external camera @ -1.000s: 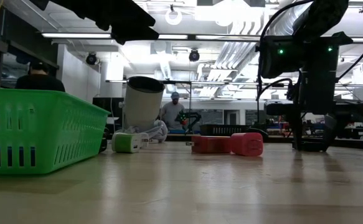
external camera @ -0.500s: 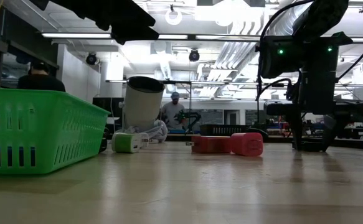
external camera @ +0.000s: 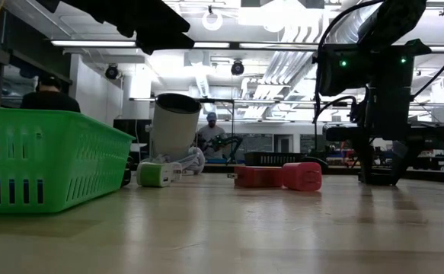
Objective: Pick & Place Office items
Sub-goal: Put the black digital clock into the green bin
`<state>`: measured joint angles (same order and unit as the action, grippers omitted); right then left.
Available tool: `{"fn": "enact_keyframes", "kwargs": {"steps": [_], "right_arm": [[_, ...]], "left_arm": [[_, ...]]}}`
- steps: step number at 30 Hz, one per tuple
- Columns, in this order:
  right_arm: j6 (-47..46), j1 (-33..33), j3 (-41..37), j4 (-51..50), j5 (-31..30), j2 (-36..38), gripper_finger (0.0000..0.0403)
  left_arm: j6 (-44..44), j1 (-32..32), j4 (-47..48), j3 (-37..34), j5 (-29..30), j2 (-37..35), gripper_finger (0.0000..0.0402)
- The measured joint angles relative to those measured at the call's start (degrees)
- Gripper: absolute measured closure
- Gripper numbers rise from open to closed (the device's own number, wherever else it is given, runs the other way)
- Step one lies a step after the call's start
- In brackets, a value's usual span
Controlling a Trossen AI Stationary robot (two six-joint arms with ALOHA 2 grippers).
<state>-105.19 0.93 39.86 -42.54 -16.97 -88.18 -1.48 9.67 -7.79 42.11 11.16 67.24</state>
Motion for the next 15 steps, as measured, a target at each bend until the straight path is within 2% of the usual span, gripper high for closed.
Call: {"fn": "enact_keyframes", "kwargs": {"steps": [15], "right_arm": [[0.4, 0.0, 0.0, 0.0, 0.0, 0.0, 0.0250]], "left_arm": [[0.0, 0.0, 0.0, 0.0, 0.0, 0.0, 0.0156]]}}
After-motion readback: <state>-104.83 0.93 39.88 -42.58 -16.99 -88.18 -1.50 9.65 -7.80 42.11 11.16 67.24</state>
